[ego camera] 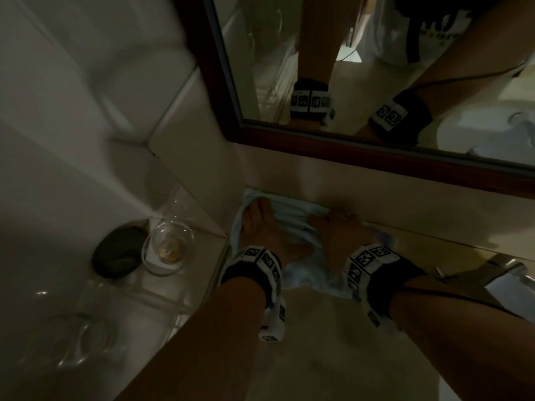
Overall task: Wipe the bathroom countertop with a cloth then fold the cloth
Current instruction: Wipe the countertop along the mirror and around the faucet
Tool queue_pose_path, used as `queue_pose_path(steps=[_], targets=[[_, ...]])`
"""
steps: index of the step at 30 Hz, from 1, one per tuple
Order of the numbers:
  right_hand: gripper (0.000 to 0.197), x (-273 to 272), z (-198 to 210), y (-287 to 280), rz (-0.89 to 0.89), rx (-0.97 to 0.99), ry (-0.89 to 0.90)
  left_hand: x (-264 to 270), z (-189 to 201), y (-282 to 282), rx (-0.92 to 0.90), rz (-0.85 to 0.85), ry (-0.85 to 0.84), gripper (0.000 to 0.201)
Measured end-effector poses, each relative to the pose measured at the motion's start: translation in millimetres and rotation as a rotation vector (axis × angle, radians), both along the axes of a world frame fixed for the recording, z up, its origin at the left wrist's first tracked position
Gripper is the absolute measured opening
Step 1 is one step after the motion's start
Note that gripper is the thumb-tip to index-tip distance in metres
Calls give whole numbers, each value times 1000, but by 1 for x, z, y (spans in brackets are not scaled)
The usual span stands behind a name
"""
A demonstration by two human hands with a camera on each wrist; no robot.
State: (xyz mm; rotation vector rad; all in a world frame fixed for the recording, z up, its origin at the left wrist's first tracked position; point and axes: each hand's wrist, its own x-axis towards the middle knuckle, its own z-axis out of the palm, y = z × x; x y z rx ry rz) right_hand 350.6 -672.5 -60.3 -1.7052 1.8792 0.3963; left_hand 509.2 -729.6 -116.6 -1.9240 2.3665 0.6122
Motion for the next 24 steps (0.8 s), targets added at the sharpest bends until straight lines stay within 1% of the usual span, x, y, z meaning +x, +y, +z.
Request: queue_pose_path(steps=[2, 4, 6, 7, 10, 12, 15, 17, 18, 19, 22, 24], targets=[[77, -2, 0, -1, 25, 3, 7, -5, 6, -4, 76, 28, -41, 144], [83, -6, 0, -2, 62, 44, 40, -9, 14, -10, 162, 40, -87, 142], [87, -7, 2, -2, 47, 98, 39, -11, 23, -6, 169, 41, -157, 139], [84, -6, 3, 0, 41, 112, 32, -13, 22, -1, 154, 56, -184, 136], [73, 0, 0, 9, 68, 100, 26, -14, 18, 25, 123, 240, -139, 128], [70, 2, -2, 17, 81, 83, 24, -14, 11, 37, 114, 274, -145, 129], [67, 0, 0, 19, 100, 91, -37, -11, 1, 30, 125, 292, -133, 142], [68, -3, 5, 19, 92, 80, -68, -8, 0, 18, 184, 234, -130, 147], [69, -4, 6, 18, 89, 70, -82, -7, 3, 11, 214, 201, -117, 146], [70, -4, 6, 17, 85, 66, -93, -7, 6, 6, 216, 188, -101, 143], [68, -5, 4, 9, 71, 49, -118, -10, 17, -5, 168, 166, -38, 119], [66, -6, 3, 3, 41, 15, -123, -13, 21, -10, 177, 150, -3, 116]])
